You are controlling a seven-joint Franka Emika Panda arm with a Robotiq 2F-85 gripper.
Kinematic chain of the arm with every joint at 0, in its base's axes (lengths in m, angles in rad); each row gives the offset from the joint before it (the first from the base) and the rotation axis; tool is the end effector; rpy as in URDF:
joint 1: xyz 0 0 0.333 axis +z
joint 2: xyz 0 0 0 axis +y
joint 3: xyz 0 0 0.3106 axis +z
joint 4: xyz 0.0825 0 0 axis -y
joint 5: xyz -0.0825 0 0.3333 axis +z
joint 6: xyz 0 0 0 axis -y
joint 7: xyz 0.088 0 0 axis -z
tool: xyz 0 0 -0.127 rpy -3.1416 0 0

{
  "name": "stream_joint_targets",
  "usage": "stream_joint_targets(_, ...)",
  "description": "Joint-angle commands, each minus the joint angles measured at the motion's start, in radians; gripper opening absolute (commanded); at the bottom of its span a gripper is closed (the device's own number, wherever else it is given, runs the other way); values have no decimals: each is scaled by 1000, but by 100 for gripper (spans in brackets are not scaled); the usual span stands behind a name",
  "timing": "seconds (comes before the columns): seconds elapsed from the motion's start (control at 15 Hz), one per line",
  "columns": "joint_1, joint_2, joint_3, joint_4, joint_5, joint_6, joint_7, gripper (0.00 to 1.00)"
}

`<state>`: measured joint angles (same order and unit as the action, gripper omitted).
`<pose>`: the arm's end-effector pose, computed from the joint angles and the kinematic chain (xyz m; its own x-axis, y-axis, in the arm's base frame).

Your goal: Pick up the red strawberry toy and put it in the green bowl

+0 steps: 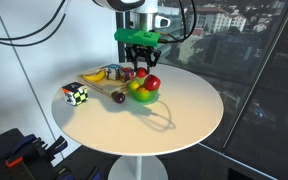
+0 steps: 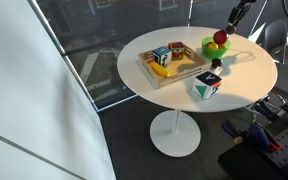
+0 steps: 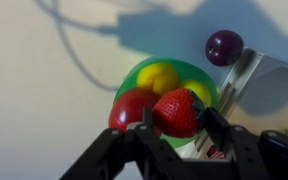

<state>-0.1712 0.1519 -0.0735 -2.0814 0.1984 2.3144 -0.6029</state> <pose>0.5262 -0.1236 0.3688 0.9649 0.2212 0.1416 0.2336 -0.9692 -0.0780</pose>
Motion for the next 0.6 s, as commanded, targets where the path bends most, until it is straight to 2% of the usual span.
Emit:
stream_joint_targets(0.0,8,35,16,57,32,-27,13,31)
stream_joint_targets(0.53,16,127,49,120,27,-8,17,31)
